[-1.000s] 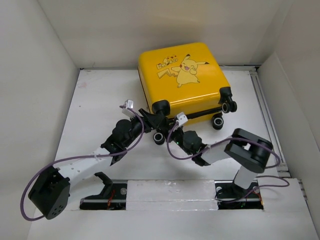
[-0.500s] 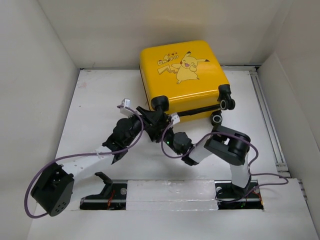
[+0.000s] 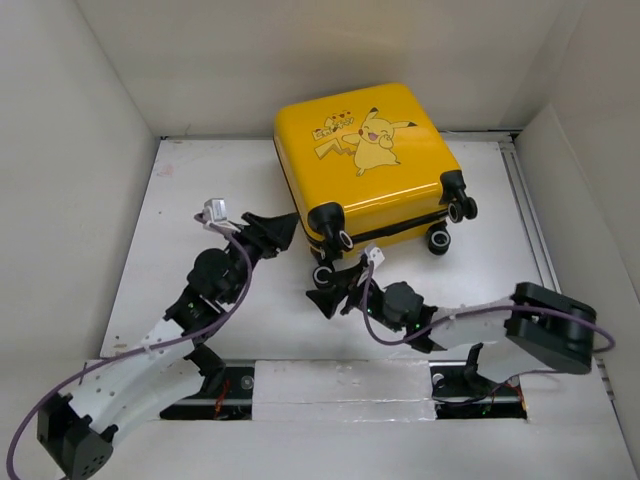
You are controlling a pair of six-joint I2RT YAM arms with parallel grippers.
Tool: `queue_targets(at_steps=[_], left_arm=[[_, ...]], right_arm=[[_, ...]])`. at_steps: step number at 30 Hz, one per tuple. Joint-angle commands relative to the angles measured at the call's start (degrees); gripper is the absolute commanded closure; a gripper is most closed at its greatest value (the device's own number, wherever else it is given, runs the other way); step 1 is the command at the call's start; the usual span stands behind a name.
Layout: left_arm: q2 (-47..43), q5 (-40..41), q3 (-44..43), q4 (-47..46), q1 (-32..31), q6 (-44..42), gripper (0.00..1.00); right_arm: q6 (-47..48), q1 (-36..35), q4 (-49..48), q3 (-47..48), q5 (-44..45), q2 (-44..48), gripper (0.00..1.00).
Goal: Pack the luggage
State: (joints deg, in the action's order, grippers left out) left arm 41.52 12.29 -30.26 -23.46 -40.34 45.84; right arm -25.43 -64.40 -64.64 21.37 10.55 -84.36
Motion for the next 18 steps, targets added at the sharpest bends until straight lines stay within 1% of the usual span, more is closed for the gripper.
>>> queue_targets(at_steps=[1,2,3,4,5,6,7,8,9,10,11,12,14,15,18], left_arm=[[-2.66,5.81,4.05,5.61,0.35,-2.78,0.41],[-3.28,5.81,5.29,6.32,0.35,-2.78,0.44],[-3.28,5.81,6.43,7.11,0.35,-2.08,0.46],[-3.28,5.29,8.88,7.12,0.35,-1.47,0.52],[-2.59,4.67,10.03,7.12,0.35,-1.46,0.54],[-2.58,3.71,11.26,6.16,0.35,-1.46,0.57],[-1.62,1.53,12.41,5.02,0.35,-1.46,0.59],[-0.22,0.46,14.51,3.61,0.35,-1.98,0.62],[0.57,-0.16,15.4,0.64,-0.18,-1.99,0.62],[1.45,-0.17,16.1,-0.78,-0.7,-2.51,0.64],[2.42,-0.17,16.72,-2.27,-1.32,-2.51,0.64],[4.6,0.36,16.73,-4.99,-2.8,-4.08,0.64],[7.34,-0.16,16.12,-7.29,-3.34,-5.32,0.65],[9.87,-0.17,15.59,-8.17,-3.34,-5.33,0.65],[13.23,-1.22,14.18,-12.3,-3.34,-7.08,0.65]], right_arm=[[5.12,-2.83,21.52,4.28,3.24,8.49,0.22],[6.43,-3.36,26.27,5.26,4.64,12.77,0.2],[6.97,-3.36,33.11,5.96,5.88,14.73,0.2],[6.97,-3.36,35.79,7.01,7.46,16.49,0.2],[6.97,-3.36,38.68,7.89,8.43,18.33,0.19],[7.58,-3.36,45.07,8.86,9.48,21.48,0.17],[8.2,-3.36,48.0,10.0,11.49,22.73,0.17],[8.2,-3.36,50.99,12.45,12.82,23.79,0.15],[8.99,-3.36,53.45,13.6,14.31,25.19,0.12],[8.99,-3.36,57.13,14.75,15.72,25.21,0.07],[9.95,-3.36,59.0,17.46,17.91,25.21,0.07],[9.96,-2.41,60.5,18.87,18.97,25.21,0.05],[12.24,0.05,62.87,21.51,19.51,22.49,0.0],[12.86,0.94,63.67,24.57,18.47,21.26,0.0],[15.32,3.22,64.38,29.94,16.79,15.38,0.0]])
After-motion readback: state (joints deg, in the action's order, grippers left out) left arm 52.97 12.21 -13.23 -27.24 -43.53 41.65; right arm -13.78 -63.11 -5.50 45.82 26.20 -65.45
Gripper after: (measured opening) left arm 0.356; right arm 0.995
